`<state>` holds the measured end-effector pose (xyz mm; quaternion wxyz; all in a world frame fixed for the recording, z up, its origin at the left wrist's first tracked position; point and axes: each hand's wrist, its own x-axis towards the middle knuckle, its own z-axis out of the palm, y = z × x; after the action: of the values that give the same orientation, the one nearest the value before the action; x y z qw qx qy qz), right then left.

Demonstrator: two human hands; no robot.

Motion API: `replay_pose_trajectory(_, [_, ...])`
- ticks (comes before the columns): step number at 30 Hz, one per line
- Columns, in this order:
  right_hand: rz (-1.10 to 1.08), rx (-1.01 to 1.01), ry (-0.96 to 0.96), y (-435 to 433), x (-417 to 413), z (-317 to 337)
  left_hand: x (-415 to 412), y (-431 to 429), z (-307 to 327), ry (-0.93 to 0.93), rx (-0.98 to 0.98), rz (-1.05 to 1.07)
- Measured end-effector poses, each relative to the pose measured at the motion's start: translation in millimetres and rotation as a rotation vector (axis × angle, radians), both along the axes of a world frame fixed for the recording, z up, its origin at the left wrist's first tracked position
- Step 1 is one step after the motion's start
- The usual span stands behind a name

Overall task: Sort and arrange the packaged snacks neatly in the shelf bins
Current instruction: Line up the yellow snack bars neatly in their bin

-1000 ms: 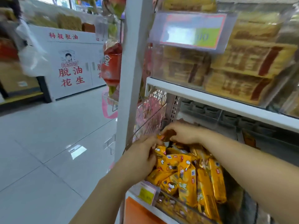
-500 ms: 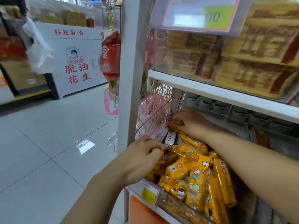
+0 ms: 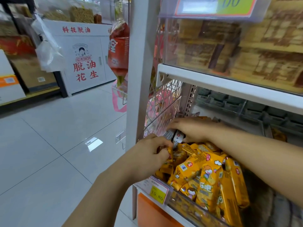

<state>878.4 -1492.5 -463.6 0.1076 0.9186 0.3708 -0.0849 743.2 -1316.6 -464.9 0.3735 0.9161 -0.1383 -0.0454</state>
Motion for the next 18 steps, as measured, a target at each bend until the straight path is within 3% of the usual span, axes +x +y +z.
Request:
replay_pose_trajectory(9, [0.074,-0.079,0.050,11,12,6,1,-1,1,0.005,0.014,-0.003])
replay_pose_trajectory(13, [0.067,0.100,0.044,1,11,3,1,0,1,0.005,0.006,-0.007])
replay_pose_trajectory(18, [-0.044,0.476,0.031,-8,-15,26,2,-1,2,-0.028,0.051,-0.006])
